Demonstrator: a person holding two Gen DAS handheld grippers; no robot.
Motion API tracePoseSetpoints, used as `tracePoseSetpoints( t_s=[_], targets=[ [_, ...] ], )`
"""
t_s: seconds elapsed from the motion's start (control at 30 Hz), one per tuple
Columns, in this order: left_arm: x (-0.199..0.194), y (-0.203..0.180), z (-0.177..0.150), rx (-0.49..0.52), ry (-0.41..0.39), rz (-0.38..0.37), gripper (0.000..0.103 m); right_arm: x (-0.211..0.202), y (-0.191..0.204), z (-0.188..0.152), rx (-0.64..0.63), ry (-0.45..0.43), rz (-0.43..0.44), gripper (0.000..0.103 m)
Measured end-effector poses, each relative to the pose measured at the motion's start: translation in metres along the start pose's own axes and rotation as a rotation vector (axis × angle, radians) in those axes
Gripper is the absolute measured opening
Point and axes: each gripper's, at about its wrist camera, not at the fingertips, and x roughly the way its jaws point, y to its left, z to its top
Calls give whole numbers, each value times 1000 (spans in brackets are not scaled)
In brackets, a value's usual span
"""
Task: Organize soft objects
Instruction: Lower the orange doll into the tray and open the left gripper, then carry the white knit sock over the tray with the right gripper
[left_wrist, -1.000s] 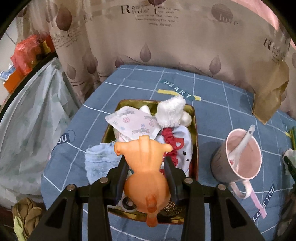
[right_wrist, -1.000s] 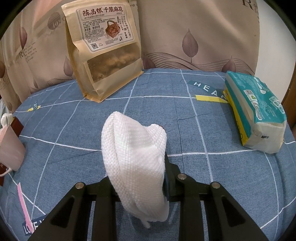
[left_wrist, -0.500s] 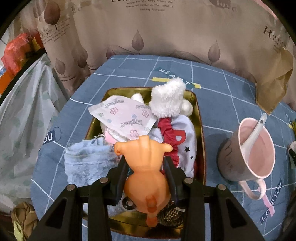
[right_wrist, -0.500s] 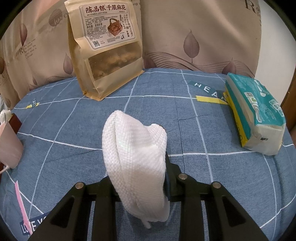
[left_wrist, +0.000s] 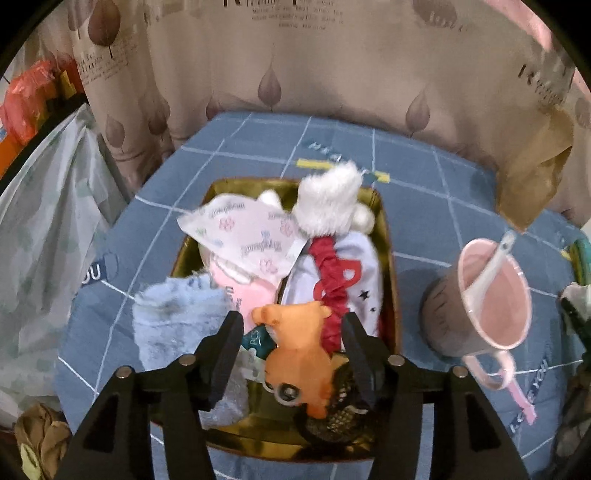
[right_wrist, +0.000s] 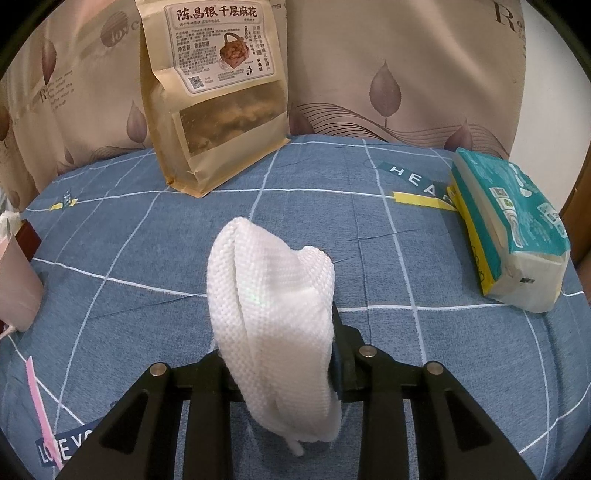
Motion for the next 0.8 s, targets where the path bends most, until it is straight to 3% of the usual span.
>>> tracePoseSetpoints(
  t_s=[0.23, 0.4, 0.8],
  targets=[
    [-53, 8, 6, 10, -141, 42, 59, 2, 2, 0, -13, 8, -12, 28],
    [-77, 7, -8, 17, -246, 133, 60, 1, 5, 0, -23, 7, -23, 28],
    [-62, 13, -44, 30, -259, 171, 60, -11, 20, 7, -56, -6, -60, 22]
  ],
)
